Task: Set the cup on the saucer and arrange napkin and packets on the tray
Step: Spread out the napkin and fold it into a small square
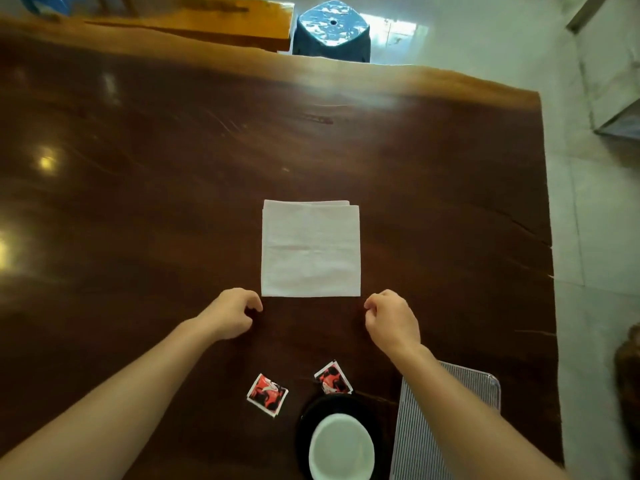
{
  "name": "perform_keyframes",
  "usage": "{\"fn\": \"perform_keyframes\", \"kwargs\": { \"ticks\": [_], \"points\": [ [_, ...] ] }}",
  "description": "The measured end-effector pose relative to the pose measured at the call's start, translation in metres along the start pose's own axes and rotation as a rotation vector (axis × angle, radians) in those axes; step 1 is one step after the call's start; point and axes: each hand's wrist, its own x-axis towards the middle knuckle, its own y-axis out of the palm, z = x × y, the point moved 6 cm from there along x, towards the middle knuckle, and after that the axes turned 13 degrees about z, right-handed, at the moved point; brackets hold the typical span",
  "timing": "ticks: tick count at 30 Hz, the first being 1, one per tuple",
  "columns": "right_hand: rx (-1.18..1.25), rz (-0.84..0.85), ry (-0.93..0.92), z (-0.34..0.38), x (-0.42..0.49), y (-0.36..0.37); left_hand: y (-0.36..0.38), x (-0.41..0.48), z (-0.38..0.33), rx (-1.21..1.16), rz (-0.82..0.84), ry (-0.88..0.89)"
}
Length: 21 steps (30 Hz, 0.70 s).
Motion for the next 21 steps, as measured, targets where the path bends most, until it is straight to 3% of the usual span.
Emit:
{"fn": "perform_keyframes", "kwargs": {
  "ticks": [5,11,17,21],
  "points": [
    [0.027,0.009,0.024,0.014,0.029,-0.024,-0.038,0.014,-0.012,-0.189,-0.206,0.041],
    [0.229,-0.004,0.035,0.048,0.097,-0.050,-0.097,0.050,-0.043,-0.305,-0.505,0.077],
    [0.409,-0.132,0.107,0.057,0.154,-0.062,-0.128,0.093,-0.052,-0.310,-0.630,0.043],
    [0.502,-0.251,0.160,0.049,0.168,-0.061,-0.130,0.106,-0.048,-0.399,-0.630,-0.042]
  ]
}}
